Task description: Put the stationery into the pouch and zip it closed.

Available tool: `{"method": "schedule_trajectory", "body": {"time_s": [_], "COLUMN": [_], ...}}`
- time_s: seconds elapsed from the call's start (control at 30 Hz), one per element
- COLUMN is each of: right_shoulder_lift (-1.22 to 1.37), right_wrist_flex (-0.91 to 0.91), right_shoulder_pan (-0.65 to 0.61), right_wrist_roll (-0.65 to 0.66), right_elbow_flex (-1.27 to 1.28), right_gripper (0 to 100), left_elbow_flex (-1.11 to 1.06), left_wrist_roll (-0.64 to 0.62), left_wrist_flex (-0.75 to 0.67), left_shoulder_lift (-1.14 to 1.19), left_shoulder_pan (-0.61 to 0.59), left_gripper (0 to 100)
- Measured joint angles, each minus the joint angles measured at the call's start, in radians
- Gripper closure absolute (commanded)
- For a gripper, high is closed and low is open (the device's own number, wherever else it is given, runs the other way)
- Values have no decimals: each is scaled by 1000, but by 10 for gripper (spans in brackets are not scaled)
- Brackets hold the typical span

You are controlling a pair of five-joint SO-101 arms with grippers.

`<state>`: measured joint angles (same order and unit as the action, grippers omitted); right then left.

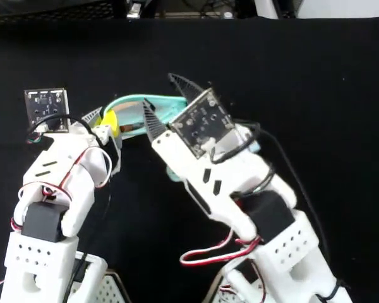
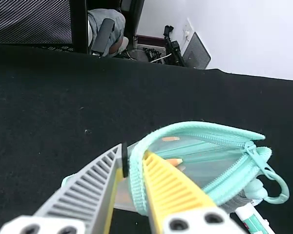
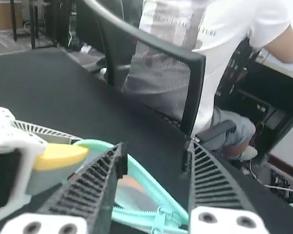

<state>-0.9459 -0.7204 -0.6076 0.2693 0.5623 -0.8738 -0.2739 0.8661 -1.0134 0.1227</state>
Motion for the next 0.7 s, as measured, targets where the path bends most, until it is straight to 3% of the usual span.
{"method": "schedule_trajectory", "body": {"time_s": [0.17,0.47,0.7], "right_shoulder_lift": [-40,86,485], "right_wrist_flex": [-72,-269,-367], "right_shoulder_pan": [84,565,615], "right_wrist_roll": [0,-152,-14], "right_elbow_flex": [-110,-52,12], "right_gripper": [815,815,815], "left_elbow_flex": [0,0,0], "left_wrist_roll": [0,0,0], "left_wrist_flex": [0,0,0], "left_shoulder_lift": [0,0,0], "left_shoulder_pan": [0,0,0], "left_gripper": [970,970,970]}}
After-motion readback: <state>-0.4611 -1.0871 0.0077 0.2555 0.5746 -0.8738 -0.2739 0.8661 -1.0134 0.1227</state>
